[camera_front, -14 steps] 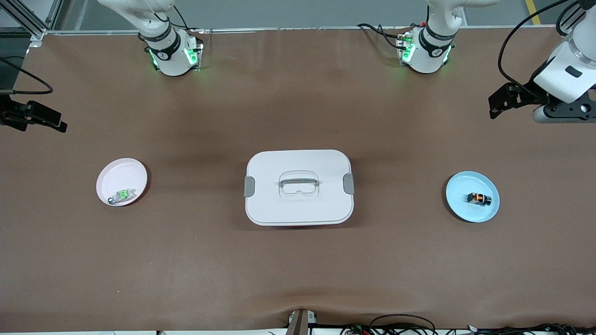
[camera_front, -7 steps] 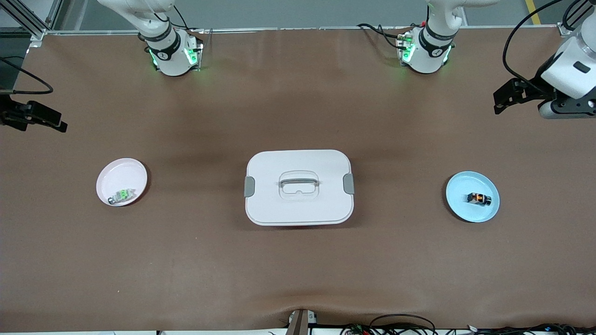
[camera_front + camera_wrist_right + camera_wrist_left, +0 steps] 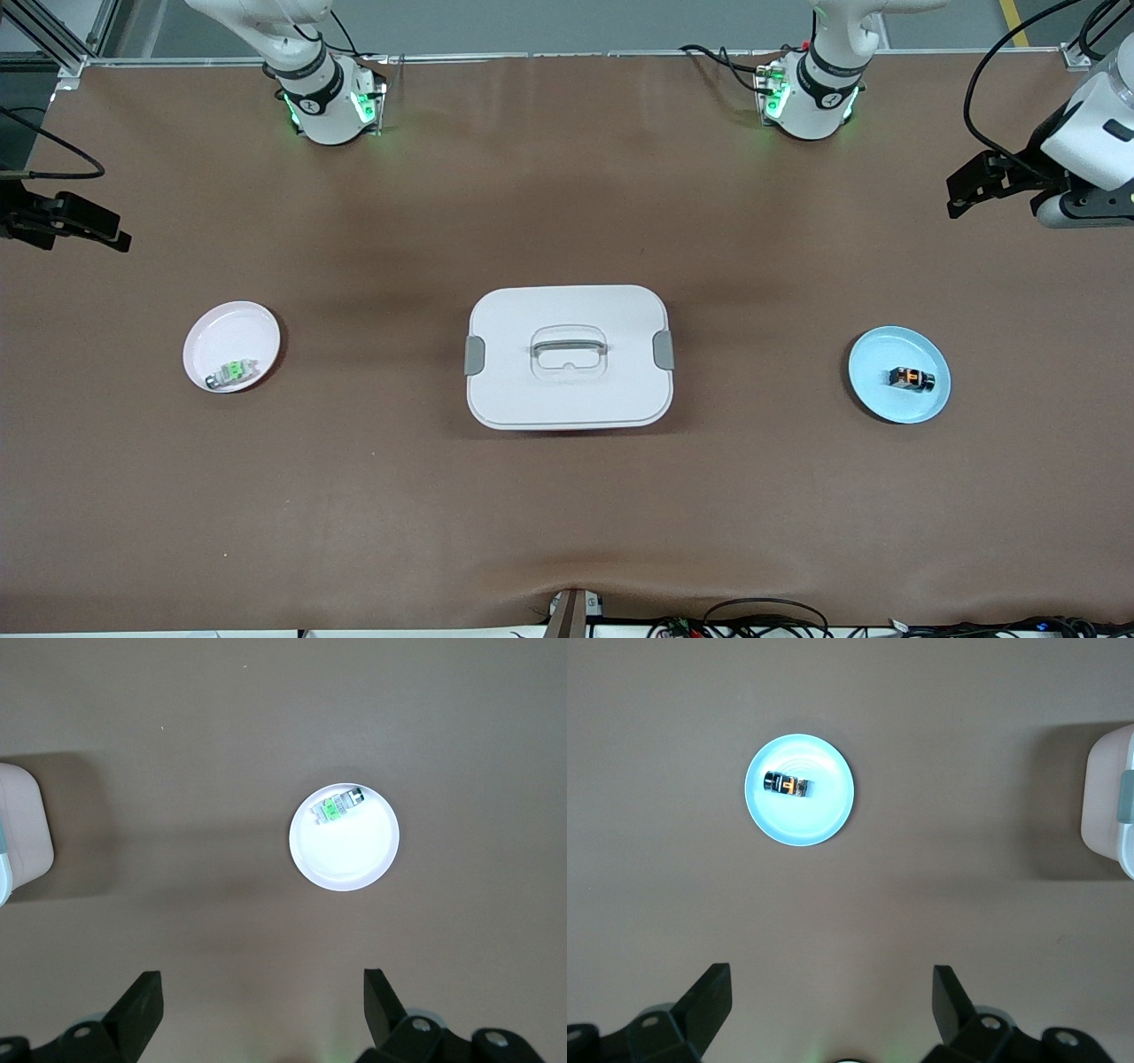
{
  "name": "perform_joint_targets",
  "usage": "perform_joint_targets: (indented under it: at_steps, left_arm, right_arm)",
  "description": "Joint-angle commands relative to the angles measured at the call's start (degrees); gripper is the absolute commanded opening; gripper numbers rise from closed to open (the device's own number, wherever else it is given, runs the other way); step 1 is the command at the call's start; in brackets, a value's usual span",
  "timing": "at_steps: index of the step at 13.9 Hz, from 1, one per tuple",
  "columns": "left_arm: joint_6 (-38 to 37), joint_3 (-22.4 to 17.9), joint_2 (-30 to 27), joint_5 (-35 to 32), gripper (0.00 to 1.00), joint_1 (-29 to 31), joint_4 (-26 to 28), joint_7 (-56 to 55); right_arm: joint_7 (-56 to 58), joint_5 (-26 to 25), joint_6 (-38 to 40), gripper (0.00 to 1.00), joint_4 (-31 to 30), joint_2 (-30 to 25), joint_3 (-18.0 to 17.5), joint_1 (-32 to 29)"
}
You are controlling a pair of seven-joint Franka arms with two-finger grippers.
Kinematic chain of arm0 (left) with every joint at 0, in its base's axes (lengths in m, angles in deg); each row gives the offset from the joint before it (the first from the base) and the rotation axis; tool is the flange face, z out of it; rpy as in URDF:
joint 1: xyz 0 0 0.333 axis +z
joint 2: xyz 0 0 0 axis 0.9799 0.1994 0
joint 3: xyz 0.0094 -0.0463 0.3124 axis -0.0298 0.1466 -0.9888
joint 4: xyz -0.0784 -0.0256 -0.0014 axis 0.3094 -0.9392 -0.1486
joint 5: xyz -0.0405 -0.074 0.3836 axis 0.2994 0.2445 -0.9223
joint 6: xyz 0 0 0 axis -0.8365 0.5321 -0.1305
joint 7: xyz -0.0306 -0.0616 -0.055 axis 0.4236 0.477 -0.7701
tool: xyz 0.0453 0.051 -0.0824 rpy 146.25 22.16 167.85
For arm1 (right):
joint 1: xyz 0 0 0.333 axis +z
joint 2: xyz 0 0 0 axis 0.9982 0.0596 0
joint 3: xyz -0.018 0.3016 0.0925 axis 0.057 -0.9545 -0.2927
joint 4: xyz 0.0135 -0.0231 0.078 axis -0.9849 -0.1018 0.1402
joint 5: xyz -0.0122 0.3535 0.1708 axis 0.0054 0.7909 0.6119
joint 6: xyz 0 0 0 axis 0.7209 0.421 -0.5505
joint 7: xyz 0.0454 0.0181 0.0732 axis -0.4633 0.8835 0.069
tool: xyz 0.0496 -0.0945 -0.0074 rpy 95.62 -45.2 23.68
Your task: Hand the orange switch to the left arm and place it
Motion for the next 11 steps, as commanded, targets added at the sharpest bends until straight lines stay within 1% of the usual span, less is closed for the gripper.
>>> perform_joint_targets:
  at_steps: [1,3,6,11]
  left_arm:
    - [-0.75,-0.13,-0.3,0.93,1.0,0.31,-0.92,0.75]
    - [-0.75,-0.13,0.23,0.58,1.0,0.31,-1.97,0.66]
    - [-0.75,-0.04,0.58,0.41,1.0,0.22,-2.15,0.49]
    - [-2.6,-0.13,0.76,0.67,1.0,0.57,-3.65,0.57]
  right_arm:
    - [-0.89,-1.08,0.61,1.0,0.65,0.19,0.02,0.53]
    - [-0.89,-1.08,0.61,1.0,0.65,0.19,0.11,0.79]
    - [-0.89,-1.17,0.61,1.0,0.65,0.27,0.11,1.32]
    - [-0.98,-1.26,0.61,1.0,0.47,0.27,0.11,1.32]
